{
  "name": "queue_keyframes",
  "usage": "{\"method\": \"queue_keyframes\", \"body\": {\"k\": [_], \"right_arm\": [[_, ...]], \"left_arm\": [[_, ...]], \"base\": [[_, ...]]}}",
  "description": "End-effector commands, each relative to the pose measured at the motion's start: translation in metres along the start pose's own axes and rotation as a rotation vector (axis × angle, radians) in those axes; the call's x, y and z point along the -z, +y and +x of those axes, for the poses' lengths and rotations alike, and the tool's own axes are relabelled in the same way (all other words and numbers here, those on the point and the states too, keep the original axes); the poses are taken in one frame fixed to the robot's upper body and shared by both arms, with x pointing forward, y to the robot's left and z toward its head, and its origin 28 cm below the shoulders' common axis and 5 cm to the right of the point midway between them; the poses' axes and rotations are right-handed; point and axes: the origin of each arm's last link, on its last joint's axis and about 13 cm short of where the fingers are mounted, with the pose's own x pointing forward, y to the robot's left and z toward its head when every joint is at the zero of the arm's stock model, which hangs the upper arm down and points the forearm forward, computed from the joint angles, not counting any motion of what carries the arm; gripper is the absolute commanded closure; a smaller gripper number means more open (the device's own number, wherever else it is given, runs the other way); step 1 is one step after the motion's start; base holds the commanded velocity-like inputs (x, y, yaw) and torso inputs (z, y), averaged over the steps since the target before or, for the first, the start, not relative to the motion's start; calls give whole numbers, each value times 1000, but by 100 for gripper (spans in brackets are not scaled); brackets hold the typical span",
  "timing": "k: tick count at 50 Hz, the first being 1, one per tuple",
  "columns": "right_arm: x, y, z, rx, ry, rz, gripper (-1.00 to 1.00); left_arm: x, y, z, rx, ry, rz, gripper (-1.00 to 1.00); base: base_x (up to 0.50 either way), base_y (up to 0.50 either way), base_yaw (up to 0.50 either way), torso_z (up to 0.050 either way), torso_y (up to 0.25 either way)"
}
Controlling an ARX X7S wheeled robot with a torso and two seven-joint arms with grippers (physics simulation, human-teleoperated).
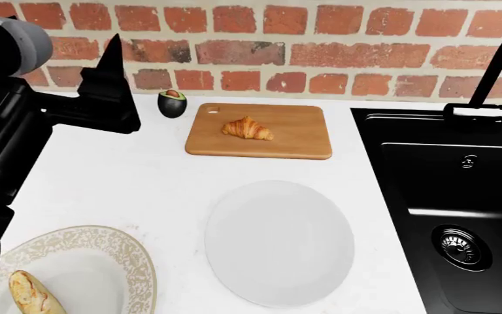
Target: From the different types of pastries on the counter, select a croissant and place it on the cutting board. Then retrieve a jar of jam from the cabinet and place it alongside the croissant on the cutting board.
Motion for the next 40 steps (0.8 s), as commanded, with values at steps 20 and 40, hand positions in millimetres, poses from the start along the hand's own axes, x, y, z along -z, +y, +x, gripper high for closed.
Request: {"method": "queue_keyframes", "body": {"k": [20,40], "right_arm": [[-6,4,-12,-309,-18,98,100],[-13,13,-25,-453,22,127,100]], "left_arm": [[0,0,0,-5,-1,-1,-100],[-1,-2,1,3,0,2,-100]], "base": [[0,0,0,0,1],[0,0,0,0,0]]}}
